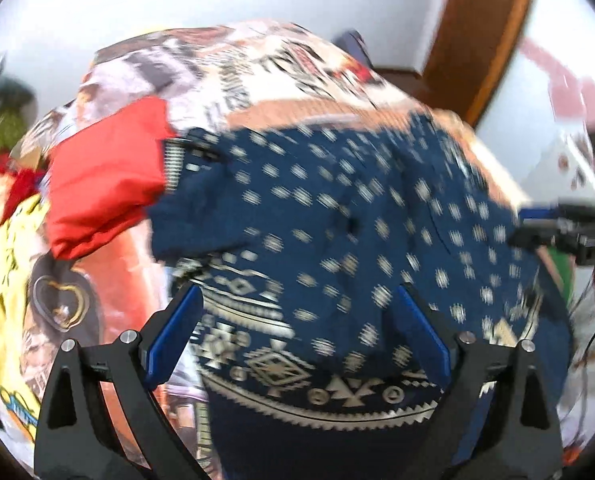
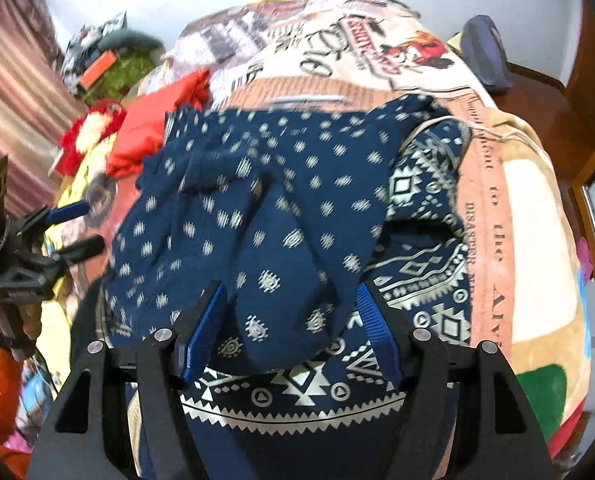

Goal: Fold large clothes

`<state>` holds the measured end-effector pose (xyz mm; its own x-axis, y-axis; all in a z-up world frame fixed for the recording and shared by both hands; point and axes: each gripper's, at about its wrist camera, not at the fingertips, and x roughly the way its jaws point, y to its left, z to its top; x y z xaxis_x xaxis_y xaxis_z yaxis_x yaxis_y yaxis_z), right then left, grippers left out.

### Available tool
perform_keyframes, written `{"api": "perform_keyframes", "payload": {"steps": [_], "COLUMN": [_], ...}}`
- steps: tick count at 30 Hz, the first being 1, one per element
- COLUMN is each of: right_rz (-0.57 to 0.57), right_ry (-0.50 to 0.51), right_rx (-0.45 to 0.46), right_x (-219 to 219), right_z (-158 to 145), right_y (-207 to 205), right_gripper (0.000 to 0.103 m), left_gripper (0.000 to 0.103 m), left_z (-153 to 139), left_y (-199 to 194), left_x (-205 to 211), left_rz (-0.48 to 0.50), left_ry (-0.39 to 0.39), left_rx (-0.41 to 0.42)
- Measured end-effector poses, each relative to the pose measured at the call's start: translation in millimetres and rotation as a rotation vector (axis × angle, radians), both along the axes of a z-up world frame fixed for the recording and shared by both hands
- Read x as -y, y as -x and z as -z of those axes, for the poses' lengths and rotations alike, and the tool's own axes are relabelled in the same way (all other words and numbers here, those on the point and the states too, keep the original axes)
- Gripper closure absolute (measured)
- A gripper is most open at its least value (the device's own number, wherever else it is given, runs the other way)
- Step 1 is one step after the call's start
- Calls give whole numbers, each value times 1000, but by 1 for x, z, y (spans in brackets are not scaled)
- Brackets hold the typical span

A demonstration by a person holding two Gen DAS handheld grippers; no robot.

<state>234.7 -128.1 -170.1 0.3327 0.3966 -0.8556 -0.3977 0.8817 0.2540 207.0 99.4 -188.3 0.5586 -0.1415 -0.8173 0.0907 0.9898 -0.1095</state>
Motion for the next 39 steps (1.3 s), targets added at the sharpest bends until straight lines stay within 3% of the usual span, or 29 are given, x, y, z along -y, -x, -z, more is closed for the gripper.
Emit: {"api": "perform_keyframes", "payload": {"steps": [6, 12, 23, 28, 33, 36, 37, 38, 39], "right_rz": [108, 208, 311, 357, 326, 312, 309, 313, 317], "right_ry": [-51, -51, -72, -168, -227, -203, -198, -184, -173], "right_rx": [35, 46, -75, -141, -117, -95, -94, -90, -87], "right_x": [25, 54, 69, 77, 69, 62, 61, 60, 59], "right_z": [-12, -14, 43, 69, 74, 73, 74, 74, 73], "right_y": [-19, -52, -117, -142, -154, -154, -155, -154, -153], "right_gripper": [39, 39, 39, 39, 40, 49, 52, 59, 69], "left_gripper": [5, 5, 5, 5, 6, 20, 31, 43, 45], "left_z": [-4, 25, 108, 125, 131, 128, 126, 122, 118], "left_y": [-20, -53, -122, -145, -161, -159, -158, -155, -153], "left_x": [-71, -112, -143, -135, -129, -131, -130, -127, -125], "left_rz": [-194, -274, -358, -310, -299, -301, -297, -278, -274], "left_ry": [114, 266, 500, 498, 452, 445, 444, 455, 443], "left_rx": [-7, -74, -203, -200, -157, -121, -109, -92, -85]}}
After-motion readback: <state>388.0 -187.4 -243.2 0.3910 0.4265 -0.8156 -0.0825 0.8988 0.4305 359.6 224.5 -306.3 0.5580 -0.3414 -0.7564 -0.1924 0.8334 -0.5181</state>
